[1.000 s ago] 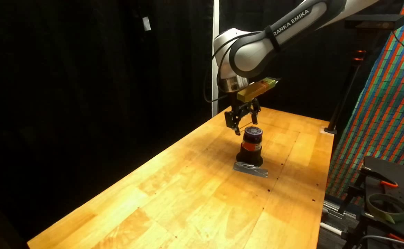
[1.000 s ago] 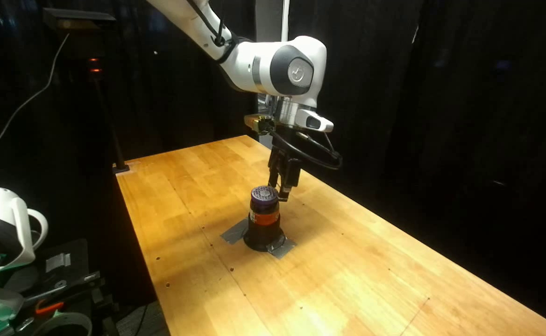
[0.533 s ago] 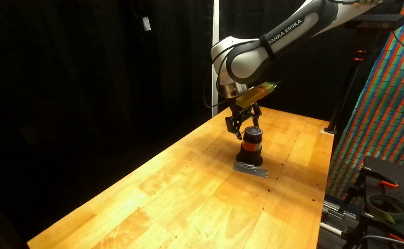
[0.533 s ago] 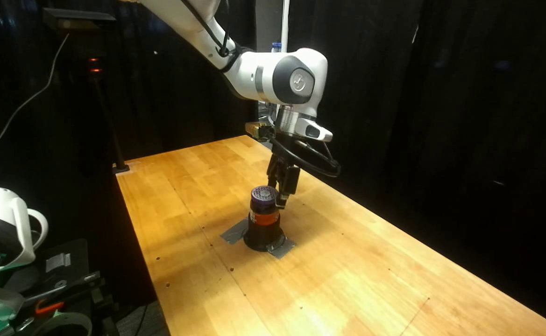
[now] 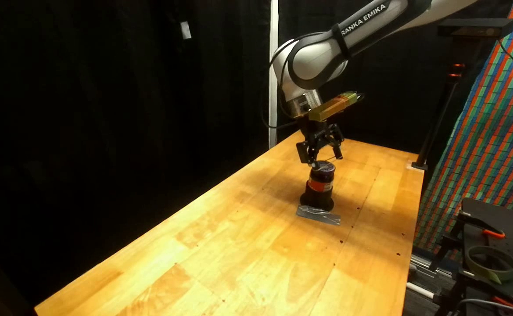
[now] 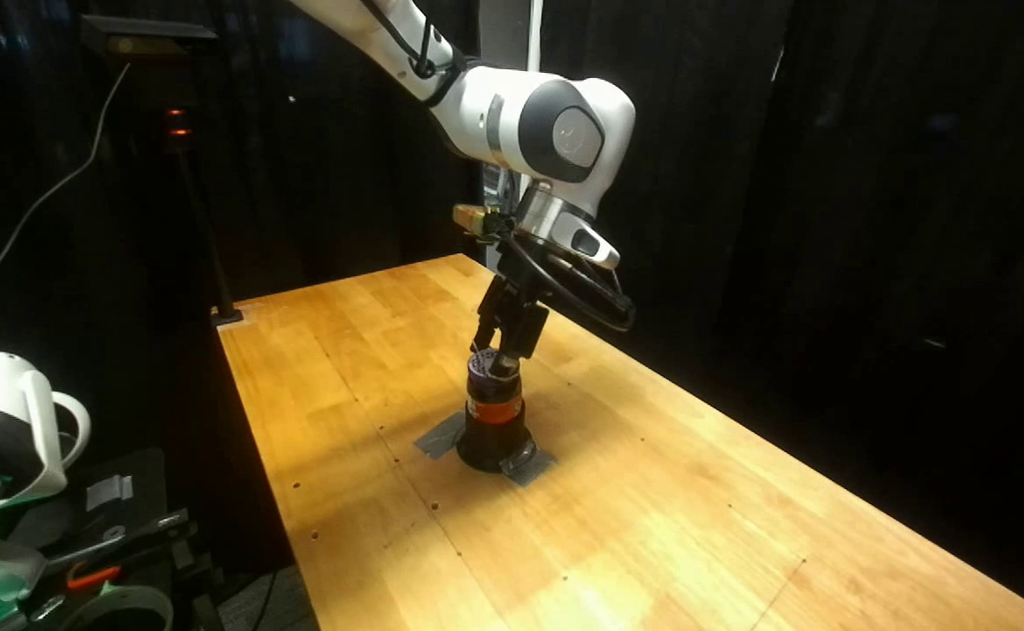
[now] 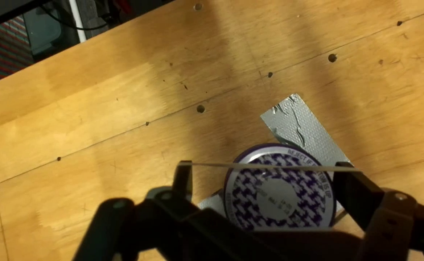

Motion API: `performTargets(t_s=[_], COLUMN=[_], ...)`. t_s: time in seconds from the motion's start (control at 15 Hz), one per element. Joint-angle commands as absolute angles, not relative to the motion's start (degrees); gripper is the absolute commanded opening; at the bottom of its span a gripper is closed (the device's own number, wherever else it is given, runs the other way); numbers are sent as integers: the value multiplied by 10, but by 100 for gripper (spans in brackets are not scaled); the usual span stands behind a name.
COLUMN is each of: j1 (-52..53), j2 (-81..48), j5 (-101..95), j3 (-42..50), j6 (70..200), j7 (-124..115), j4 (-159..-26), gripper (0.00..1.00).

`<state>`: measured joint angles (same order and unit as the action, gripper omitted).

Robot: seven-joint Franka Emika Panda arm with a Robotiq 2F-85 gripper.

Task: Put the rubber band around the jar.

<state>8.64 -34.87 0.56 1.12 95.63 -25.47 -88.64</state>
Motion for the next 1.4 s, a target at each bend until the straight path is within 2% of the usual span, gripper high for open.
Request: performTargets(t_s=[0.0, 0.53, 1.2, 1.27, 1.33], j1=[76, 92, 86, 88, 89], j2=[-313, -236, -132, -129, -125], j5=[24, 11, 12, 8, 6], j3=[9, 15, 10, 10, 10], j6=[985, 1194, 1348, 1365, 1384], j7=[-242, -278, -293, -297, -300], j4=[-957, -1114, -1277, -1289, -1303], gripper=[100, 100, 100, 75, 74])
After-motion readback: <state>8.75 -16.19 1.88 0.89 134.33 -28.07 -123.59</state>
